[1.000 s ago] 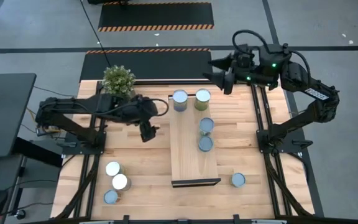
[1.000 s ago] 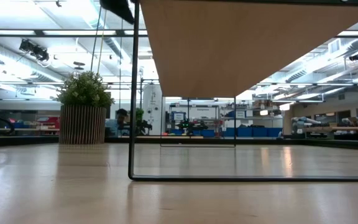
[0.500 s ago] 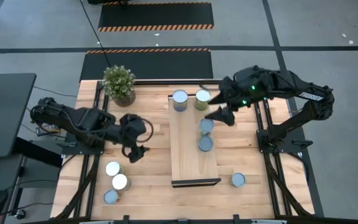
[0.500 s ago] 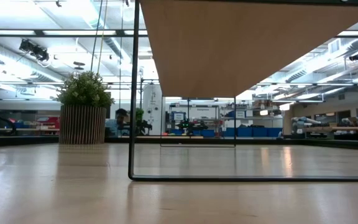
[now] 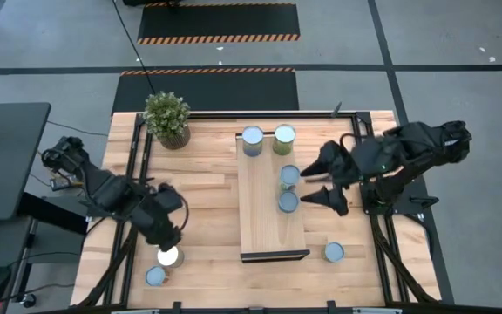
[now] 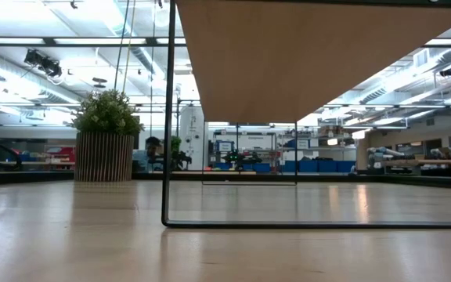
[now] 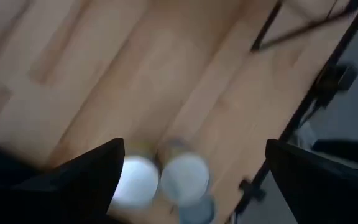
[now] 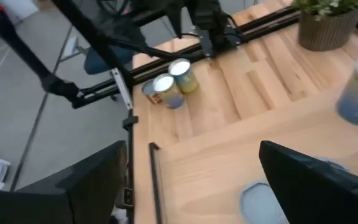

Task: Pick and place cans onto a shelf
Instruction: Put the canned peaches on the shelf

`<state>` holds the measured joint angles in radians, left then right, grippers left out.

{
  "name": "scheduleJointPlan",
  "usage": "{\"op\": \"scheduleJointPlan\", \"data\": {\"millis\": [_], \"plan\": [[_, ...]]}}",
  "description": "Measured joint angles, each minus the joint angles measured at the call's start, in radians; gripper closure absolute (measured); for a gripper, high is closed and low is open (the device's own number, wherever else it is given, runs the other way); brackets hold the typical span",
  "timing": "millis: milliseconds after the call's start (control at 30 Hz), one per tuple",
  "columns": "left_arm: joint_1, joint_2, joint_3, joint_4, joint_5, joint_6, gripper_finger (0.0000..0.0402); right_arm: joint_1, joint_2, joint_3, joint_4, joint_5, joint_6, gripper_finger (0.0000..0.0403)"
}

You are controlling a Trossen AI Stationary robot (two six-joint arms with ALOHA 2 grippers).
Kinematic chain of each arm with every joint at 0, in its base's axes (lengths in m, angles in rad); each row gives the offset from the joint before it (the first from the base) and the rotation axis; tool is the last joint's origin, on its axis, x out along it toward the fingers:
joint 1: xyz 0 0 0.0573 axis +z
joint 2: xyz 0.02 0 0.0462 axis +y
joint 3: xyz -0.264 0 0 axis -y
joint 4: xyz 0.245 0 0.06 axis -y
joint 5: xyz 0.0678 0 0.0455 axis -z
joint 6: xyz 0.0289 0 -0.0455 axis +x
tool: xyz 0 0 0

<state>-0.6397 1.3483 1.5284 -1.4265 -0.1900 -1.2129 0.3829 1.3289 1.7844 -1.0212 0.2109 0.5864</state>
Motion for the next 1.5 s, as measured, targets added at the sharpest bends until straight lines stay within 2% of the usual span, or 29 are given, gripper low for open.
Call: {"op": "scheduleJointPlan", "data": {"millis": [67,233,367,467,567,667,867,1100,1300,1500], "plan": [[-0.032,0.012,0.001,-0.031,0.045,0.014,0.0006,0.038,0.002,0.000,-0.005,0.027,0.005,0.0030],[-0.110,0.055,0.000,-0.110,0.080,0.230,0.0006,0.115,0.009,0.000,0.002,0.148,0.009,0.0030],[-0.113,0.098,-0.003,-0.145,0.123,0.298,0.0006,0.142,0.017,0.000,0.002,0.202,0.008,0.0030],[-0.101,0.105,-0.031,-0.075,0.175,0.324,0.0006,0.152,0.028,0.000,0.002,0.223,0.020,0.0030],[-0.112,0.125,-0.057,0.026,0.201,0.441,0.0006,0.164,0.031,0.000,0.001,0.238,0.024,0.0030],[-0.146,0.158,-0.083,0.081,0.194,0.596,0.0006,0.172,0.035,0.000,-0.002,0.264,0.024,0.0030],[-0.182,0.254,-0.097,0.017,0.187,0.871,0.0006,0.173,0.035,0.000,-0.005,0.271,0.024,0.0030],[-0.217,0.301,-0.096,0.017,0.085,1.196,0.0006,0.172,0.038,0.000,-0.004,0.300,0.042,0.0030],[-0.233,0.266,-0.171,0.028,0.153,1.217,0.0006,0.172,0.046,0.000,-0.002,0.304,0.050,0.0030],[-0.258,0.228,-0.240,0.078,0.087,1.275,0.0006,0.172,0.046,0.000,0.003,0.305,0.050,0.0030]]}}
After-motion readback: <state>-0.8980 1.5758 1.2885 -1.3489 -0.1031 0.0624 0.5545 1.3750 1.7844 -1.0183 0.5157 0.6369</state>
